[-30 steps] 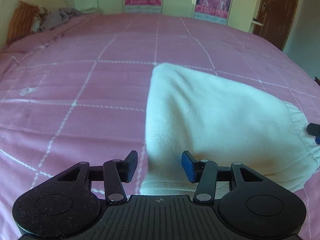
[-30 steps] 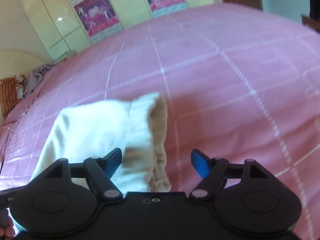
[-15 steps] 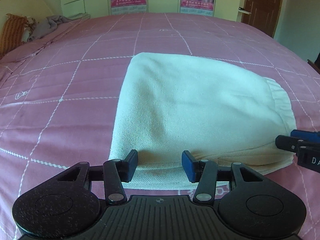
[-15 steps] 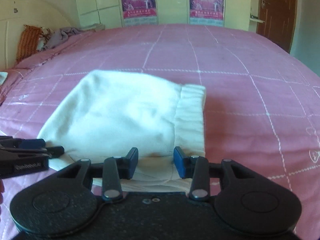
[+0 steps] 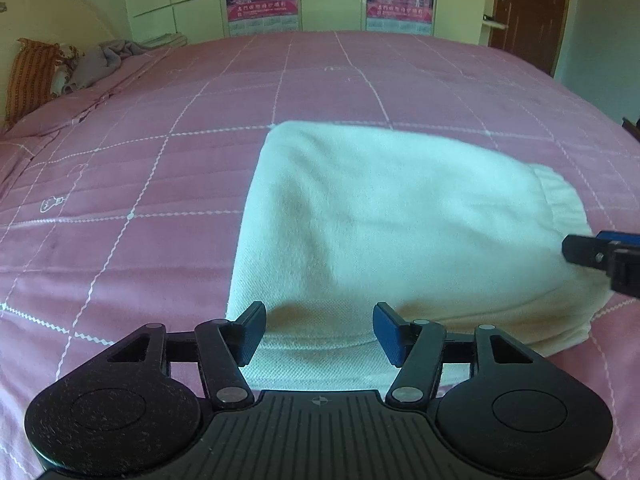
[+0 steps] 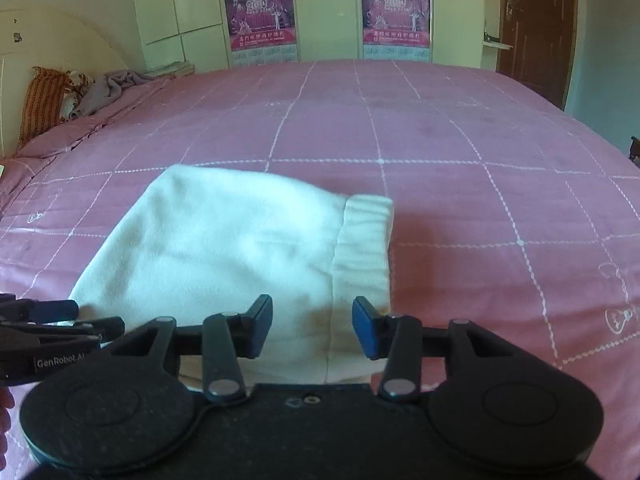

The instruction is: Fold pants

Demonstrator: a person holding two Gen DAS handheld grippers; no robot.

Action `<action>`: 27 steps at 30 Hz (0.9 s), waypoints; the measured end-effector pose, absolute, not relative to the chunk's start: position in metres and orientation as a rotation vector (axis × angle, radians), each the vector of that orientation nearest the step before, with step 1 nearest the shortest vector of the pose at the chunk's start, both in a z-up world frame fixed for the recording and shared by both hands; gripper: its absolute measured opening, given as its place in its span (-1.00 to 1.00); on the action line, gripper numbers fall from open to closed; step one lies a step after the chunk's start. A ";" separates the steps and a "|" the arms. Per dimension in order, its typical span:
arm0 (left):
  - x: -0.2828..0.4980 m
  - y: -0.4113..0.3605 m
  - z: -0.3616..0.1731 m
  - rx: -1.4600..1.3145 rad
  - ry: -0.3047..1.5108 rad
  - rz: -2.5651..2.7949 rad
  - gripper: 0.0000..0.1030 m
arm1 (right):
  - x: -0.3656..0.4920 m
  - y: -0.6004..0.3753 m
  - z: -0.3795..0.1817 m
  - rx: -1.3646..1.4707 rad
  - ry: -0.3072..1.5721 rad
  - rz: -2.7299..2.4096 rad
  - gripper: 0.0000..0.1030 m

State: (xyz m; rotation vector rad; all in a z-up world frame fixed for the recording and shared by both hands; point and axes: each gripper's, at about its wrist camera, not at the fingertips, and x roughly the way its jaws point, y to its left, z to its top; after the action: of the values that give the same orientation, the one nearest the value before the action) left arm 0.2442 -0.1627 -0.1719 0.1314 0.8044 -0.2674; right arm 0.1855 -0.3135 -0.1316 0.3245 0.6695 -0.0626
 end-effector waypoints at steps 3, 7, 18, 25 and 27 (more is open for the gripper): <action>0.253 -0.168 -0.173 0.143 0.809 -0.267 0.24 | 0.200 -0.314 -0.138 0.279 0.703 -0.079 -0.14; 0.262 -0.169 -0.195 0.197 0.860 -0.283 0.24 | 0.216 -0.316 -0.154 0.264 0.794 -0.060 -0.10; 0.319 -0.177 -0.189 0.192 0.861 -0.219 0.24 | 0.269 -0.331 -0.131 0.269 0.717 -0.094 -0.13; 0.354 -0.169 -0.207 0.092 0.973 -0.195 0.70 | 0.300 -0.337 -0.169 0.283 0.859 -0.116 -0.01; 0.353 -0.165 -0.209 0.081 0.978 -0.201 0.72 | 0.303 -0.340 -0.170 0.305 0.873 -0.123 0.06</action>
State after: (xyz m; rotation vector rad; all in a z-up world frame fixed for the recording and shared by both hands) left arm 0.3527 -0.1649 -0.2088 0.0813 0.9775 -0.2012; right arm 0.3029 -0.3398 -0.1704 0.3053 0.8730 -0.1234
